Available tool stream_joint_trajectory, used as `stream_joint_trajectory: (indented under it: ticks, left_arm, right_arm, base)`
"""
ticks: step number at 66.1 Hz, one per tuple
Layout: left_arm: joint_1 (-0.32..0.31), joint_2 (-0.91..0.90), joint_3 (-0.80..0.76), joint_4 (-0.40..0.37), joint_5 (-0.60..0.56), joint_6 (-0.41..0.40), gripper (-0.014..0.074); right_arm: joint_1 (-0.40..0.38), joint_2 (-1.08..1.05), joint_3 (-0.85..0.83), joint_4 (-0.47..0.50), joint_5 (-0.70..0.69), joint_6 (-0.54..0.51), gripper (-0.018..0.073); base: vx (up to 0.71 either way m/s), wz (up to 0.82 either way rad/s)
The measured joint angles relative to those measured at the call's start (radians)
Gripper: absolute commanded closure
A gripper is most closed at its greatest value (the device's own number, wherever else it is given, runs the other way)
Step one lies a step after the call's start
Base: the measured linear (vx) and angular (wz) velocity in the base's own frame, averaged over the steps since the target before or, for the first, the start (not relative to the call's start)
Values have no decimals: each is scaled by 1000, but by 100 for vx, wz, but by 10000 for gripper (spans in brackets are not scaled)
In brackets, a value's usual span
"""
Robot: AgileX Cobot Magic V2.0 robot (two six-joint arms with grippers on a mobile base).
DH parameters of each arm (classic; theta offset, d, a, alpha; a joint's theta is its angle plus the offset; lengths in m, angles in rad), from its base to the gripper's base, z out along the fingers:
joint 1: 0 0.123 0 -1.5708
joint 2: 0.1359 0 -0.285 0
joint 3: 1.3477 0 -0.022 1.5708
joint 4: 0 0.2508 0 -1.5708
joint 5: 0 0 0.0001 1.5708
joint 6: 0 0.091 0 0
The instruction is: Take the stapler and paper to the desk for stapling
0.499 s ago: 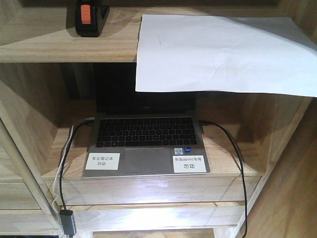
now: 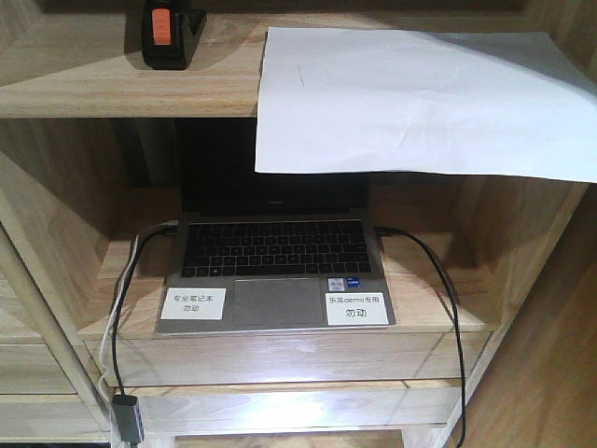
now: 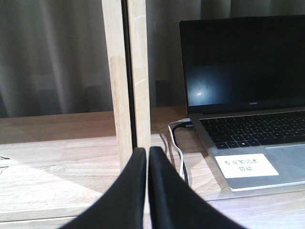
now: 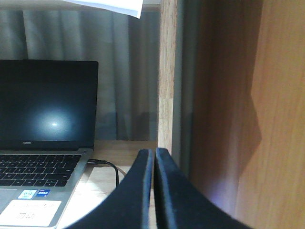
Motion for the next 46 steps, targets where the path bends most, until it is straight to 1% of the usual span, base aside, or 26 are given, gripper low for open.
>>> stream_joint_trajectory:
  ticks: [46]
  left_arm:
    - [0, 0, 0, 0, -9, 0, 603]
  right_arm:
    - [0, 0, 0, 0, 0, 0, 568]
  base:
    - [0, 0]
